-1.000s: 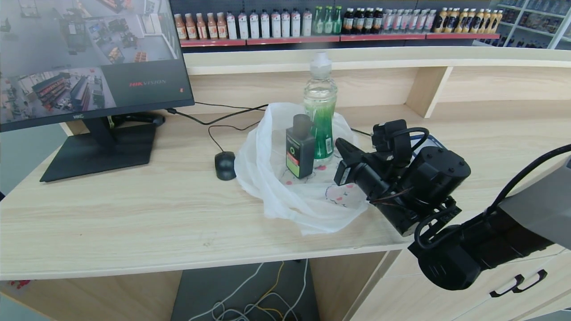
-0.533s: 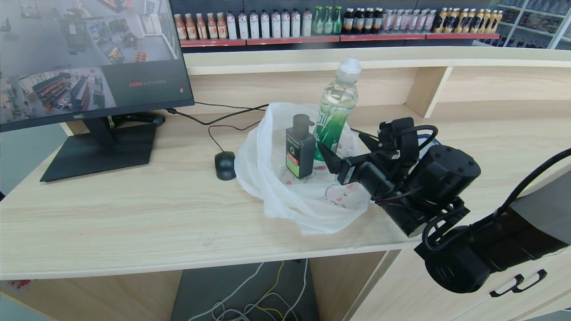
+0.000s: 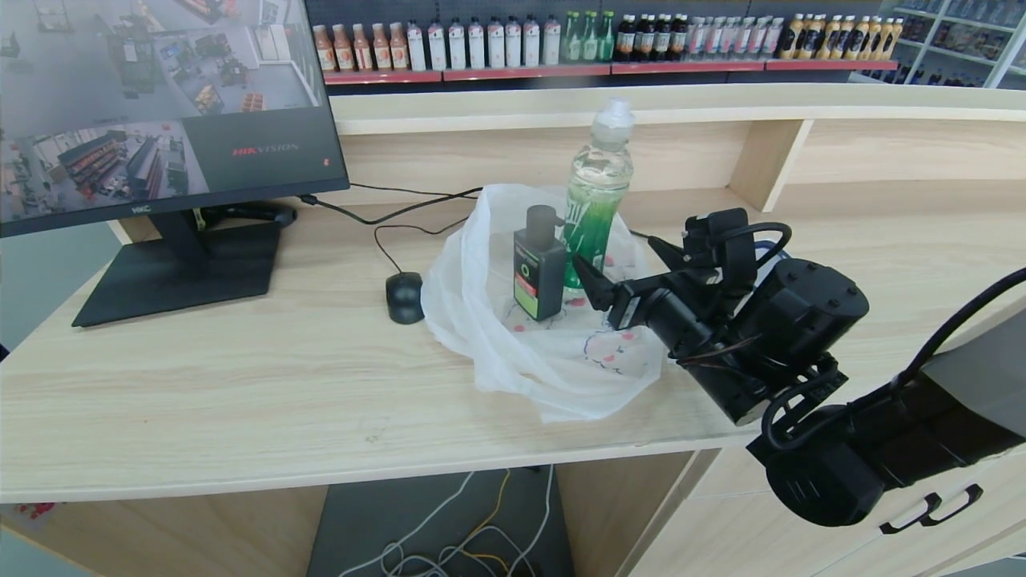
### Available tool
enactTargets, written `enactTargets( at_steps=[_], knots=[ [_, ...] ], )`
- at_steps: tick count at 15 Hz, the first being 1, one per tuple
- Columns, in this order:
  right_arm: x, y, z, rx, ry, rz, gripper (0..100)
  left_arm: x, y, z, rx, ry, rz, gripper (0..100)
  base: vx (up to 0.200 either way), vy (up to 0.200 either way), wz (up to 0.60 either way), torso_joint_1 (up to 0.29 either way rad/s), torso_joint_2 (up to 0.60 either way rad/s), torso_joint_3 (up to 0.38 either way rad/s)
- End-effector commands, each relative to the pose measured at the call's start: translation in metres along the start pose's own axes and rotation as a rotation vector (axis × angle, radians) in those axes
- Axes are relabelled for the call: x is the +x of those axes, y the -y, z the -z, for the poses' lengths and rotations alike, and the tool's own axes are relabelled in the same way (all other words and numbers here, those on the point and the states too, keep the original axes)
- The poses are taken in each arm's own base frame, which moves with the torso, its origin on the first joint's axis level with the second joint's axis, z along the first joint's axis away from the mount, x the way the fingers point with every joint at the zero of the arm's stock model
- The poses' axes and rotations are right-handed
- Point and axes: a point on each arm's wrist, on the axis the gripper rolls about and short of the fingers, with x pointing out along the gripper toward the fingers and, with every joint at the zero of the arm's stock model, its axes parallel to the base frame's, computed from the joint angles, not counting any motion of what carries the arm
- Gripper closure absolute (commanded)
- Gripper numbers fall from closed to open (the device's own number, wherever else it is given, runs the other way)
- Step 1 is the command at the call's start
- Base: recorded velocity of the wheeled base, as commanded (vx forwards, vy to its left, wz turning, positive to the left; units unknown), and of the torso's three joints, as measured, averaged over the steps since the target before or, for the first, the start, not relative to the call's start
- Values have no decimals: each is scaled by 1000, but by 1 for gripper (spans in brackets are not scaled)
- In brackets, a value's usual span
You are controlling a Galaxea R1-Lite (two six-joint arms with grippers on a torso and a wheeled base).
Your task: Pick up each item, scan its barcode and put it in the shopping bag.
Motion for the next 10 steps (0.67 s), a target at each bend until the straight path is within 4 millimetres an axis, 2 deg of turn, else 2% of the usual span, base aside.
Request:
enactTargets(
  at_steps=[1,3,6,8,10],
  knots=[
    [0,0,1,0,0,-2,0,0,0,0,0,0,0,0,0,0,0,0,0,0],
    [3,1,-3,1,16,5,0,0,0,0,0,-1,0,0,0,0,0,0,0,0],
    [6,19,-24,-8,76,37,0,0,0,0,0,0,0,0,0,0,0,0,0,0],
    [19,33,-39,-15,141,53,0,0,0,0,0,-1,0,0,0,0,0,0,0,0],
    [26,37,-43,-3,172,64,0,0,0,0,0,-1,0,0,0,0,0,0,0,0]
  ],
)
